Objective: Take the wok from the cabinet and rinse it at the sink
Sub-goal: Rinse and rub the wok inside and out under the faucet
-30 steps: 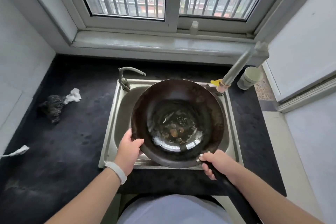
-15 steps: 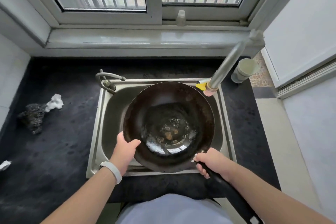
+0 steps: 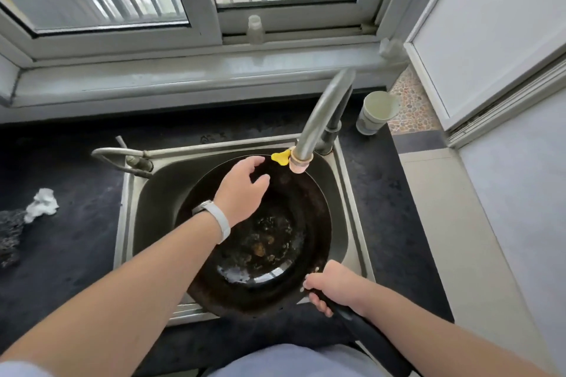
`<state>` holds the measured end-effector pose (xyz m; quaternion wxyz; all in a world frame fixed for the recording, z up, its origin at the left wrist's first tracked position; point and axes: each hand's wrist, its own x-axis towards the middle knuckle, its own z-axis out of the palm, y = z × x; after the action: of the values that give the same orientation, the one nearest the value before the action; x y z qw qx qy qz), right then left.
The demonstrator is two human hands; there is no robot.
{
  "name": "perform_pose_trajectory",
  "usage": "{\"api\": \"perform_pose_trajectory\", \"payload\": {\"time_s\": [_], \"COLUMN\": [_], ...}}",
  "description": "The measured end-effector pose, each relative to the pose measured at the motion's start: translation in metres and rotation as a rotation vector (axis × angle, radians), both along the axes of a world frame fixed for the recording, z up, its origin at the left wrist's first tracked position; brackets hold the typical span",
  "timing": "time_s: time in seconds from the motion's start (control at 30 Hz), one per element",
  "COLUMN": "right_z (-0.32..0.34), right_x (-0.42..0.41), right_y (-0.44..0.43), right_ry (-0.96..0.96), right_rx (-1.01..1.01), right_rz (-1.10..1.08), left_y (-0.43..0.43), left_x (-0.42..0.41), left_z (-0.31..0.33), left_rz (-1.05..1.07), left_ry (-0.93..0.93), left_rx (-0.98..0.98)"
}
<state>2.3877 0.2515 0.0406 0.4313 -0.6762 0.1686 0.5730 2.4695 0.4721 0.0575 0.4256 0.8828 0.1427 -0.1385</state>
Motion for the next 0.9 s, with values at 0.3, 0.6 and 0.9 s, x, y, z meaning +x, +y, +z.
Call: {"api": "perform_pose_trajectory", "payload": {"time_s": [0.3,0.6,0.9], "right_z": [0.005,-0.004,-0.009], "right_x": [0.011,0.006,0.002], "right_y": [-0.008,-0.019,-0.024], "right_ry": [-0.064,-0.071,-0.069], "right_rx": [0.041,0.136,0.156], "right_rz": [0.029,-0.009,-0.037], "left_y": [-0.050,-0.055,-0.042], "left_x": [0.060,0.069,0.079], "left_z": [-0.009,-0.031,-0.042], "left_rz": [-0.184,-0.183,-0.303], "left_ry": [-0.075,-0.175,-0.201], "left_rx": [-0.032,0.123,0.295]}}
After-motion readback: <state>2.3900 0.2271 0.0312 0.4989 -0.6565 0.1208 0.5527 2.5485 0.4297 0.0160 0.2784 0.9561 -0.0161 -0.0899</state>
